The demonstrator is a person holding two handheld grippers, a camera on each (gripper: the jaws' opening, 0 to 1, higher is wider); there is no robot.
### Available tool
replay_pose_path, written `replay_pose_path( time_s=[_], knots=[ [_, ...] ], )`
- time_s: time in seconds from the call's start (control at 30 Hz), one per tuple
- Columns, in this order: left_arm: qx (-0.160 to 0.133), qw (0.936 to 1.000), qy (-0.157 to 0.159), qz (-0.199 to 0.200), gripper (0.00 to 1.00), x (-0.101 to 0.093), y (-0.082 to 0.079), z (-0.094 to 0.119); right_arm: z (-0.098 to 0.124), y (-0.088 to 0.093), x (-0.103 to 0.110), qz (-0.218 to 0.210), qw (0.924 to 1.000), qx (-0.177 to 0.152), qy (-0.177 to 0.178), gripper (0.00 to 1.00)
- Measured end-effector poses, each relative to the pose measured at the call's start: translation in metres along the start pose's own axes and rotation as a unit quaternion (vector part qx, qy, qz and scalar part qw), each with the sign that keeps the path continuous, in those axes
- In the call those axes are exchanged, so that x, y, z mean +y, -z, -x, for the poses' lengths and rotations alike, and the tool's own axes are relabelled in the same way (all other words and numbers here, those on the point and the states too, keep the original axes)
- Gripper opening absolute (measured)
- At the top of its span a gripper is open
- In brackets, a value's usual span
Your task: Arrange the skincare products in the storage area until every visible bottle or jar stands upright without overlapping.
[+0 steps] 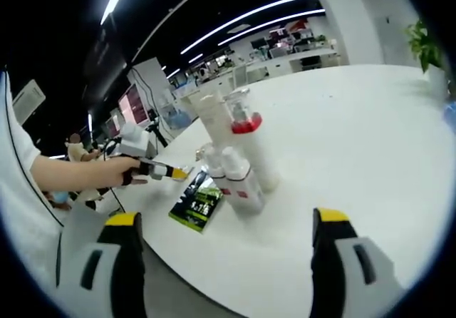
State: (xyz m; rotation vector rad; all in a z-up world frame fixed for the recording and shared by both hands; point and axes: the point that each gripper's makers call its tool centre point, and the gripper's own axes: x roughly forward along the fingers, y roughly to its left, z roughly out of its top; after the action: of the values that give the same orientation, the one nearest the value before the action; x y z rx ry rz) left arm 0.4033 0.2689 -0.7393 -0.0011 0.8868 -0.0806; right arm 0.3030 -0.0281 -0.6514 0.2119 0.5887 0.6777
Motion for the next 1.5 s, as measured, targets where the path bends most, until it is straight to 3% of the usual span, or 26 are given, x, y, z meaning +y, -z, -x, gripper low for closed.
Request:
replay_pose_path(
  time_s=[0.63,1.17,1.5],
  knots=[
    [-0.011,0.9992,0.024,0.028,0.38,-0.019,0.017,0.035,0.000,-0.003,0.001,0.006,1.0000,-0.003,-0.002,0.99],
    [0.003,0.9996,0.025,0.015,0.38,-0.034,0.047,0.050,-0.001,-0.001,0.001,0.003,1.0000,-0.002,-0.003,0.99],
    [-0.009,0.9999,0.005,-0.003,0.38,-0.038,0.050,0.057,0.000,0.000,0.000,0.000,1.0000,-0.001,0.000,0.99]
  ],
)
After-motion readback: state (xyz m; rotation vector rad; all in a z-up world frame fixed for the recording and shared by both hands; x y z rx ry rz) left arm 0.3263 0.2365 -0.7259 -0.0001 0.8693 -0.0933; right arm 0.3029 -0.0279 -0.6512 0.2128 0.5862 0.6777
